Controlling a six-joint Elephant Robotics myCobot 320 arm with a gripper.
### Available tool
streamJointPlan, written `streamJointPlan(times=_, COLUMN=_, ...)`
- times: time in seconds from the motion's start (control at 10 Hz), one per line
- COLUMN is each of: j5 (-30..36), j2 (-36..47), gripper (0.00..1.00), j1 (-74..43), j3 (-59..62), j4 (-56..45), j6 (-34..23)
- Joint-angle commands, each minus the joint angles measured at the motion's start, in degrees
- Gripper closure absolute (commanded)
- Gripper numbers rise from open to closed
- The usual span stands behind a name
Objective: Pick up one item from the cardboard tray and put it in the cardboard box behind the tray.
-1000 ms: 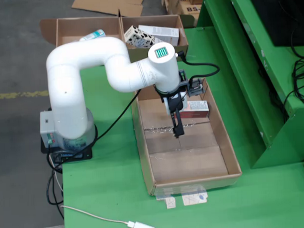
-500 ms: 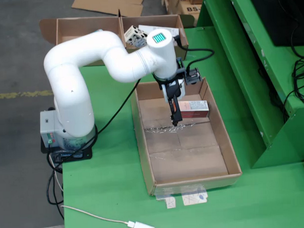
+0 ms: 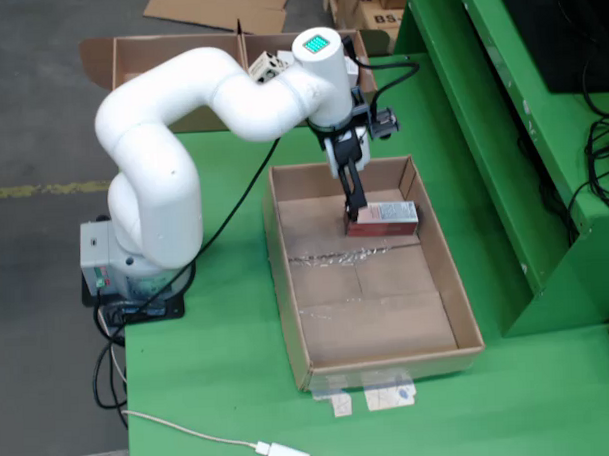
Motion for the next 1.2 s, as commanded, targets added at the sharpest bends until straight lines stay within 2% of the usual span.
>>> streamJointPlan(times=0.0, j5=-0.99, j2=-6.26, gripper=0.00, j1=13.50, j3=9.46, j4=-0.14, j6=9.04)
streamJointPlan(times=0.3, j5=-0.86, j2=-19.21, gripper=0.00, j1=11.62, j3=27.50, j4=-5.44, j6=7.52)
streamJointPlan(times=1.1, j5=-0.47, j2=-27.22, gripper=0.00, j1=4.34, j3=43.32, j4=-10.17, j6=4.22)
